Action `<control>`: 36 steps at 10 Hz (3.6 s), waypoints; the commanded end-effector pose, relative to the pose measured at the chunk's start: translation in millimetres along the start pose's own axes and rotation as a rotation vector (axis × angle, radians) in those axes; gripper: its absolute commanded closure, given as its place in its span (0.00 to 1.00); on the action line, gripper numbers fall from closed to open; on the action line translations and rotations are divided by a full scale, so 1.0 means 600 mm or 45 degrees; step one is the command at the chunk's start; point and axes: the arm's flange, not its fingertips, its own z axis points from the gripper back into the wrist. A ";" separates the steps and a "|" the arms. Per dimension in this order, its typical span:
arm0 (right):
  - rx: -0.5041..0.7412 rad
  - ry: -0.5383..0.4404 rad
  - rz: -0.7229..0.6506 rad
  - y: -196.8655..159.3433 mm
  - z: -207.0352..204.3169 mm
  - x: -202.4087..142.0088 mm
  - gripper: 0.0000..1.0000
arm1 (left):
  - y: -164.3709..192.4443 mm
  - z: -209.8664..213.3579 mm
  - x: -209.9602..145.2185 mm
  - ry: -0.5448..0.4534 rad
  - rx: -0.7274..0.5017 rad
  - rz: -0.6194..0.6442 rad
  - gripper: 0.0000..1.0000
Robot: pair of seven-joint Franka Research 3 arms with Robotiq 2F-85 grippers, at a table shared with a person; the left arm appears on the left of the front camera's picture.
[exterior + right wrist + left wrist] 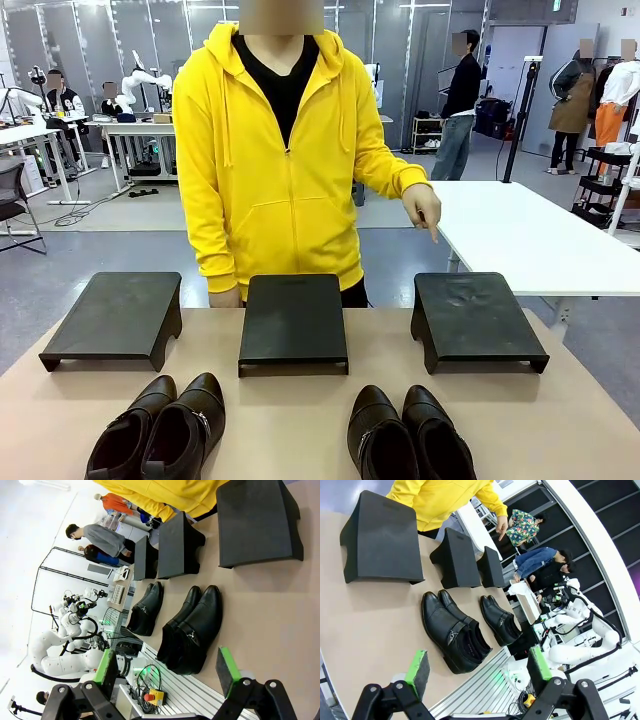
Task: Place the shoes on the stand as instructed by the person.
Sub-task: Pick up one pair of Shoes and place it on the Shoes Stand indicated by the person.
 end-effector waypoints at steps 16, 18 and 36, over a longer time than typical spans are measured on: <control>-0.319 0.520 0.112 0.231 -0.243 -0.014 0.00 | 0.000 0.001 0.000 -0.003 -0.001 0.000 0.00; -0.389 0.604 0.143 0.258 -0.308 -0.026 0.00 | 0.000 0.001 0.000 -0.003 -0.001 0.000 0.00; -1.167 0.878 0.033 0.186 -0.632 -0.244 0.00 | 0.000 0.001 0.000 -0.003 -0.001 0.000 0.00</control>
